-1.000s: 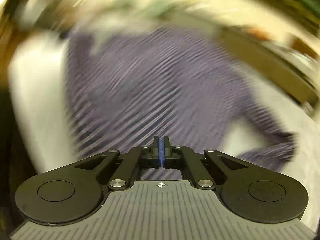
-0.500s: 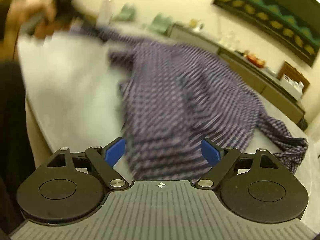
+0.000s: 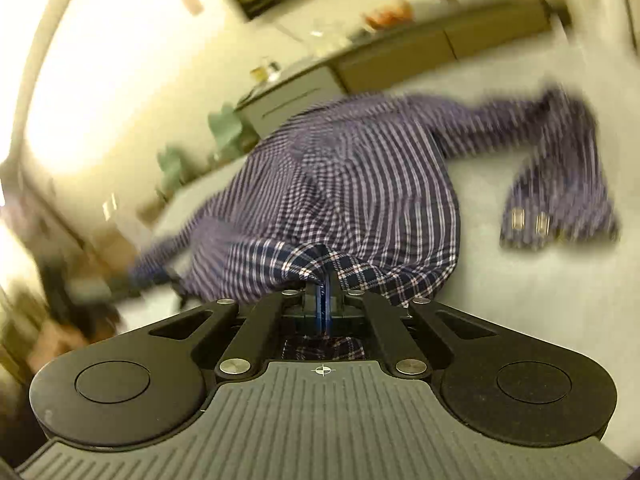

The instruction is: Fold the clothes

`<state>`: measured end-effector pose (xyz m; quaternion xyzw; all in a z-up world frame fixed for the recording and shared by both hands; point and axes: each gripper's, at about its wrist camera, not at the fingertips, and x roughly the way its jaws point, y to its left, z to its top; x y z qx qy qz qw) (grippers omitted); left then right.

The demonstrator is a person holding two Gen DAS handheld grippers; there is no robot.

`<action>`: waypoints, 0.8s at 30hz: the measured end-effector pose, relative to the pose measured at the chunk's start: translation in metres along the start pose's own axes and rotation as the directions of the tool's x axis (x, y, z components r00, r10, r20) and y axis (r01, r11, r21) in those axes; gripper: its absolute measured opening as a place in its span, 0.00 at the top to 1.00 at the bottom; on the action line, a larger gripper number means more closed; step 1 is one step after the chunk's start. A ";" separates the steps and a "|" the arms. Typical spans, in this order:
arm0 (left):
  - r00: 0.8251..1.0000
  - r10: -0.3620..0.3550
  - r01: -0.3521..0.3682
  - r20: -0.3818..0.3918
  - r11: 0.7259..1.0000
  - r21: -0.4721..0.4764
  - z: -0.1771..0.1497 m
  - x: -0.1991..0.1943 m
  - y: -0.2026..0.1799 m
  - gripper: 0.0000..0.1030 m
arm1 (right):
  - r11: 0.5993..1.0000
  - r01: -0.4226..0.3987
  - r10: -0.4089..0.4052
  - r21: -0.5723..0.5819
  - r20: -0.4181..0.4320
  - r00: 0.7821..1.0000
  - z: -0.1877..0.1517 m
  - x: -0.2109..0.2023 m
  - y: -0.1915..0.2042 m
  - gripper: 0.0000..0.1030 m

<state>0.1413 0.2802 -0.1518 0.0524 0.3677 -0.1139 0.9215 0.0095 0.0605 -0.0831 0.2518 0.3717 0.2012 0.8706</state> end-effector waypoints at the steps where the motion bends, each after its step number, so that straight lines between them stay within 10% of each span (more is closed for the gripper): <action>1: 1.000 0.007 -0.007 -0.021 1.000 0.016 -0.002 0.007 -0.005 0.51 | 1.000 -0.005 0.005 0.027 -0.006 1.000 -0.002 0.004 -0.004 0.99; 3: 0.996 0.025 -0.027 -0.089 0.999 -0.022 -0.004 0.019 -0.006 0.96 | 0.997 -0.020 0.021 0.072 -0.018 1.000 -0.006 0.010 -0.010 0.99; 11: 0.958 -0.285 0.269 0.000 0.904 -0.331 -0.053 -0.135 0.006 1.00 | 0.997 -0.075 0.076 0.034 -0.018 0.997 -0.006 -0.042 -0.003 0.99; 14: 0.978 -0.207 0.201 -0.004 0.953 -0.228 -0.061 -0.151 -0.007 0.85 | 0.988 0.109 -0.111 -0.105 -0.007 0.994 -0.012 -0.062 -0.003 0.86; 15: 0.986 -0.165 0.162 -0.002 0.967 -0.195 -0.061 -0.148 -0.011 0.69 | 0.957 0.236 -0.237 -0.168 0.014 0.971 -0.015 -0.057 -0.004 0.63; 18: 0.999 -0.044 0.046 0.024 0.997 -0.069 -0.058 -0.127 -0.028 0.43 | 0.782 0.524 -0.487 -0.338 0.193 0.852 -0.035 -0.046 0.018 0.58; 24: 0.999 0.035 -0.034 -0.001 0.983 0.180 -0.036 -0.053 -0.071 0.40 | 0.925 0.113 -0.119 -0.362 0.006 0.993 -0.074 -0.020 0.082 0.47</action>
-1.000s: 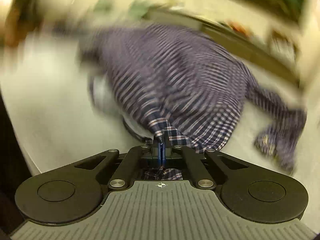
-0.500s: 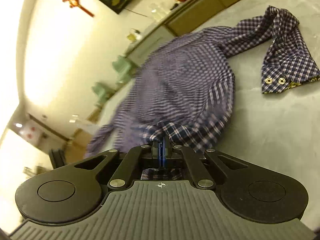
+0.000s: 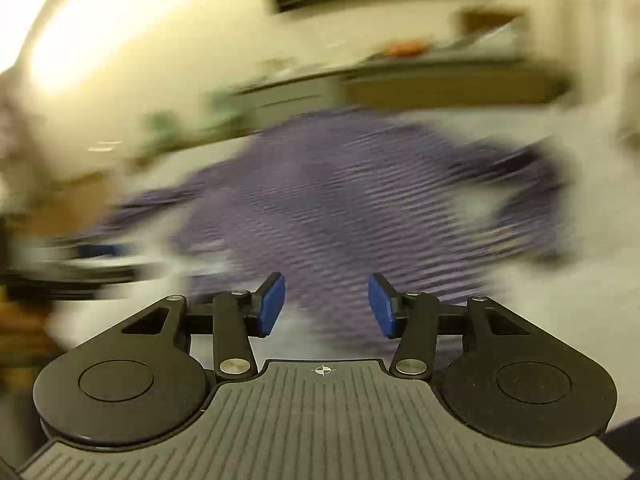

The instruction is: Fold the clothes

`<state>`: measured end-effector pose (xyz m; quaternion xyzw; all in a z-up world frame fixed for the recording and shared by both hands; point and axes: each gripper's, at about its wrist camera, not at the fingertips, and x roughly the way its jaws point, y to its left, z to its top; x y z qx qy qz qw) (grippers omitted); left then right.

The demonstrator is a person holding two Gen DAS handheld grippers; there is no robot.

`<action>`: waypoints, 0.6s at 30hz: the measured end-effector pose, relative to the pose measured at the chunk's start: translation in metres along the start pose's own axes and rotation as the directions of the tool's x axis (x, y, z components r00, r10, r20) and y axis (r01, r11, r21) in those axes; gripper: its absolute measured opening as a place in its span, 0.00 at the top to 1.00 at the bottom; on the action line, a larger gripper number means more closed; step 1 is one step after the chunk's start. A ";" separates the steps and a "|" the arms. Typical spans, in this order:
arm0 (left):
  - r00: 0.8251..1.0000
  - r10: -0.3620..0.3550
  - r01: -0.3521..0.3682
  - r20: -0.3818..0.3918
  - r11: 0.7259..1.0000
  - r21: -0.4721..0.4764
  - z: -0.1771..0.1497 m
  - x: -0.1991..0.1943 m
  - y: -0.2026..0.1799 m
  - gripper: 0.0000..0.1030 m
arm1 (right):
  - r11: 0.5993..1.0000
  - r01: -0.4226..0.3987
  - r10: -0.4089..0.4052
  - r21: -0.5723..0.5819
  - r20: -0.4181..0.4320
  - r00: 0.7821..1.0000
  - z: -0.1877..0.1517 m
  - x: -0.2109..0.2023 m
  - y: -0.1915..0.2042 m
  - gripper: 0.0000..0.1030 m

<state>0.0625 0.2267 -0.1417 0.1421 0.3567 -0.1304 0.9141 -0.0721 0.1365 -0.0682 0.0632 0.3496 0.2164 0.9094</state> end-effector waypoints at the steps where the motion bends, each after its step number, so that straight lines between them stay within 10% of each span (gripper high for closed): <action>1: 1.000 0.022 -0.022 -0.009 1.000 0.019 0.001 0.010 -0.004 0.56 | 0.997 -0.080 0.080 0.015 -0.025 0.996 -0.003 0.008 0.011 0.47; 4: 0.996 -0.027 0.023 -0.088 0.999 -0.045 0.001 0.035 0.003 1.00 | 0.989 -0.145 0.145 0.008 -0.092 0.985 -0.011 0.047 0.031 0.47; 12: 0.959 -0.280 0.251 -0.046 0.912 -0.323 -0.069 -0.063 0.001 0.99 | 0.993 -0.097 0.106 0.061 -0.162 0.981 -0.023 0.092 0.002 0.48; 15: 0.945 -0.324 0.293 -0.033 0.890 -0.351 -0.085 -0.082 0.001 0.84 | 0.984 -0.122 0.139 0.130 -0.135 0.981 -0.026 0.084 -0.005 0.46; 18: 0.974 -0.223 0.225 0.041 0.929 -0.295 -0.078 -0.095 0.010 0.48 | 0.972 -0.197 0.214 0.128 -0.132 0.968 -0.027 0.081 0.011 0.40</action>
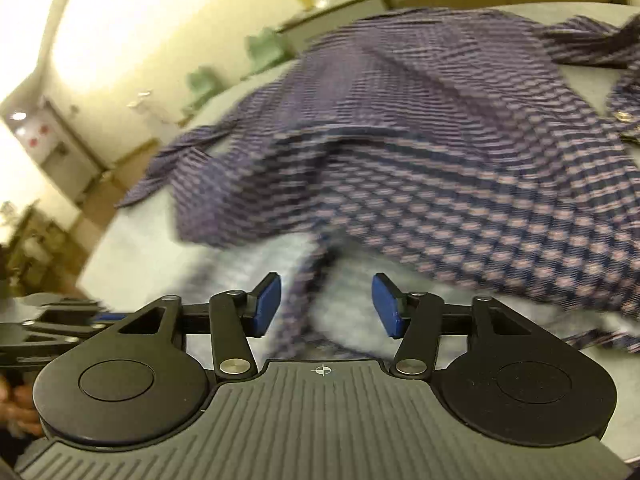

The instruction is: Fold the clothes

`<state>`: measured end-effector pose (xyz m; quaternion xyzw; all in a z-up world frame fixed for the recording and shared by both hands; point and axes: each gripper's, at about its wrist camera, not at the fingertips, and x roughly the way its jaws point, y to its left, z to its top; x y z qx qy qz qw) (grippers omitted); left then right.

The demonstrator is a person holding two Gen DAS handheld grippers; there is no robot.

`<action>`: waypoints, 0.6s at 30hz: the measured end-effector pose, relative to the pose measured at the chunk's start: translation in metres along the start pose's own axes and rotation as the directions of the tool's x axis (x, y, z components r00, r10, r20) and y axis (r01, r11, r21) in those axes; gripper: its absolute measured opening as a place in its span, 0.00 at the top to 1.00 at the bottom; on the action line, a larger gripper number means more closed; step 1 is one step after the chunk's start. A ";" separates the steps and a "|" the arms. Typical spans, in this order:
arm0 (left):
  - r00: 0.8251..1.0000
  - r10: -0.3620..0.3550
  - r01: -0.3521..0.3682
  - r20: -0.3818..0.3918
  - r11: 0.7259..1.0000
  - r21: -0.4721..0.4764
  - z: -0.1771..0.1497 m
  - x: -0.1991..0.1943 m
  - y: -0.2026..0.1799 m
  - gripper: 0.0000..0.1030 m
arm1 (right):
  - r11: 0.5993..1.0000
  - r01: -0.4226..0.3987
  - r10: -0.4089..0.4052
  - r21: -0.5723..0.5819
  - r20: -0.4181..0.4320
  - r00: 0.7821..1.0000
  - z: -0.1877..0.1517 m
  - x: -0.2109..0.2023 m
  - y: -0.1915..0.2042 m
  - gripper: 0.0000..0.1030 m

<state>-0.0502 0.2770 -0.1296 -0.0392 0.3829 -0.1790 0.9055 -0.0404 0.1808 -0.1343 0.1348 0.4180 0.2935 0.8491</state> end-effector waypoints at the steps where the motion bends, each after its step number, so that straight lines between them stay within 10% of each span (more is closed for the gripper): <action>1: 0.997 0.061 -0.062 0.047 0.998 0.023 0.005 -0.003 0.005 0.39 | 1.000 -0.026 0.026 -0.003 -0.009 1.000 -0.002 0.001 0.006 0.40; 5: 0.951 0.270 -0.301 0.150 0.918 0.258 0.010 0.015 0.016 0.35 | 0.993 -0.008 0.004 -0.116 -0.035 0.999 -0.012 0.014 0.035 0.40; 9: 0.936 0.329 -0.344 0.127 0.768 0.541 -0.010 0.066 0.005 0.35 | 0.972 0.077 -0.081 -0.223 -0.009 0.997 -0.013 0.020 0.047 0.40; 12: 0.929 0.334 -0.359 0.161 0.703 0.614 -0.019 0.088 -0.001 0.45 | 0.963 0.104 -0.106 -0.250 0.006 0.994 -0.009 0.022 0.046 0.40; 14: 0.940 0.319 -0.324 0.120 0.727 0.606 -0.010 0.092 0.003 0.97 | 0.959 0.111 -0.111 -0.260 0.015 0.994 -0.006 0.021 0.046 0.40; 18: 0.977 0.186 -0.212 0.102 0.878 0.430 0.033 0.043 0.016 0.98 | 0.915 0.155 -0.139 -0.372 0.070 0.988 -0.006 0.024 0.058 0.40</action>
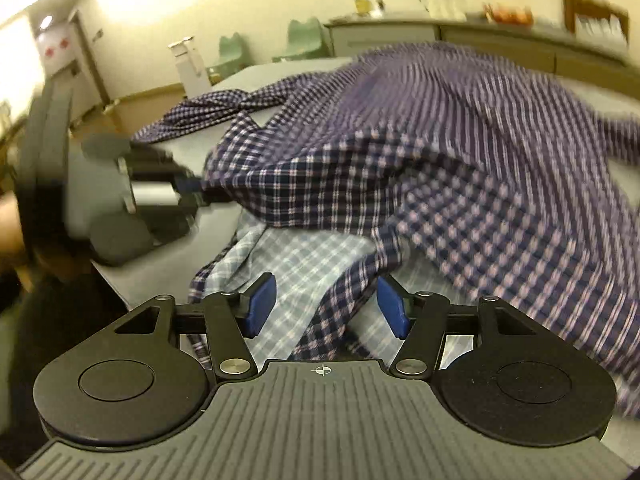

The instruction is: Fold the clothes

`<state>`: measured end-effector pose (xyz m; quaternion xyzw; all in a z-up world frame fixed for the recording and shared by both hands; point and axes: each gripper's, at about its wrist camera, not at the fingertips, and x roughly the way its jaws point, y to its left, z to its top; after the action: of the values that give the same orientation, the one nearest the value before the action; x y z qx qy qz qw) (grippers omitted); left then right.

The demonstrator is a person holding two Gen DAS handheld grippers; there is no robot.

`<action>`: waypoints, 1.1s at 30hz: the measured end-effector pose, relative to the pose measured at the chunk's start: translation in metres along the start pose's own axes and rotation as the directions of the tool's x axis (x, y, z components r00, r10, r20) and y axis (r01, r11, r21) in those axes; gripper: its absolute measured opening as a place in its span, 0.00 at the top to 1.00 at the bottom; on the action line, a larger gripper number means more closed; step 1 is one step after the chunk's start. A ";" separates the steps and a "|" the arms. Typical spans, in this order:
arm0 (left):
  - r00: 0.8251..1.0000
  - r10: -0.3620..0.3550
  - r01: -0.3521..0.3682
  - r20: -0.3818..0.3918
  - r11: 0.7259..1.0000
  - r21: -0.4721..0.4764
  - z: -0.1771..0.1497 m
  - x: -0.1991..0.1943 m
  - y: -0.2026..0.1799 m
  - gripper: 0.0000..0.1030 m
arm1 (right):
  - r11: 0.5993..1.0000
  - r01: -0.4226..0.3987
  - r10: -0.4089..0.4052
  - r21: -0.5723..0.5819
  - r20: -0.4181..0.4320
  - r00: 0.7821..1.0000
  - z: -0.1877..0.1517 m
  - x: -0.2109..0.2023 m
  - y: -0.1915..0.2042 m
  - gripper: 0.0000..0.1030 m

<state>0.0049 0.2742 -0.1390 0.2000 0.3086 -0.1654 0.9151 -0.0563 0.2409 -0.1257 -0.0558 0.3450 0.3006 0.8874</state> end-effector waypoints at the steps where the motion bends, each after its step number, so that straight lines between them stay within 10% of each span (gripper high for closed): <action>1: 0.999 -0.033 0.034 0.019 0.998 -0.056 0.009 -0.013 0.012 0.98 | 0.998 0.023 -0.021 -0.063 0.027 0.999 0.002 0.000 0.007 0.40; 6: 0.987 -0.159 0.160 0.030 0.933 -0.321 0.045 -0.048 0.056 0.97 | 0.879 0.242 -0.174 -0.410 0.196 0.965 0.014 0.010 0.055 0.21; 10: 0.993 -0.121 0.107 -0.010 0.908 -0.404 0.038 -0.071 0.072 0.92 | 0.727 0.379 -0.221 -0.573 0.328 0.919 0.020 0.016 0.099 0.24; 12: 0.996 -0.073 0.046 -0.049 0.906 -0.420 0.024 -0.081 0.075 0.80 | 0.750 0.344 -0.200 -0.565 0.301 0.932 0.027 0.010 0.104 0.51; 17: 0.982 0.041 -0.114 -0.187 0.908 -0.403 -0.018 -0.075 0.067 0.74 | 0.867 0.275 -0.187 -0.416 0.241 0.952 0.019 -0.012 0.073 0.45; 20: 0.987 0.018 -0.068 -0.159 0.945 -0.319 -0.020 -0.069 0.042 0.66 | 0.887 0.278 -0.214 -0.370 0.204 0.955 0.009 -0.013 0.054 0.44; 26: 0.999 0.035 -0.034 -0.010 0.995 0.098 -0.014 -0.045 -0.047 0.29 | 0.925 0.152 -0.085 -0.348 0.200 0.976 0.010 -0.019 0.045 0.46; 29: 0.985 0.171 -0.164 0.000 0.947 0.277 -0.029 -0.013 -0.072 0.43 | 0.965 0.020 0.031 -0.261 0.191 0.981 0.016 -0.024 0.038 0.49; 31: 0.976 0.215 -0.196 -0.042 0.943 0.269 -0.035 -0.001 -0.064 0.95 | 0.976 0.000 0.044 -0.220 0.196 0.980 0.013 -0.033 0.027 0.49; 33: 0.977 0.205 -0.189 -0.065 0.963 0.193 -0.036 -0.002 -0.048 0.98 | 0.980 0.050 -0.009 -0.191 0.206 0.979 0.002 -0.045 0.008 0.41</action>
<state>-0.0349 0.2498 -0.1771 0.3210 0.3089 -0.0928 0.8905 -0.0860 0.2256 -0.0946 -0.1166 0.2201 0.3239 0.9127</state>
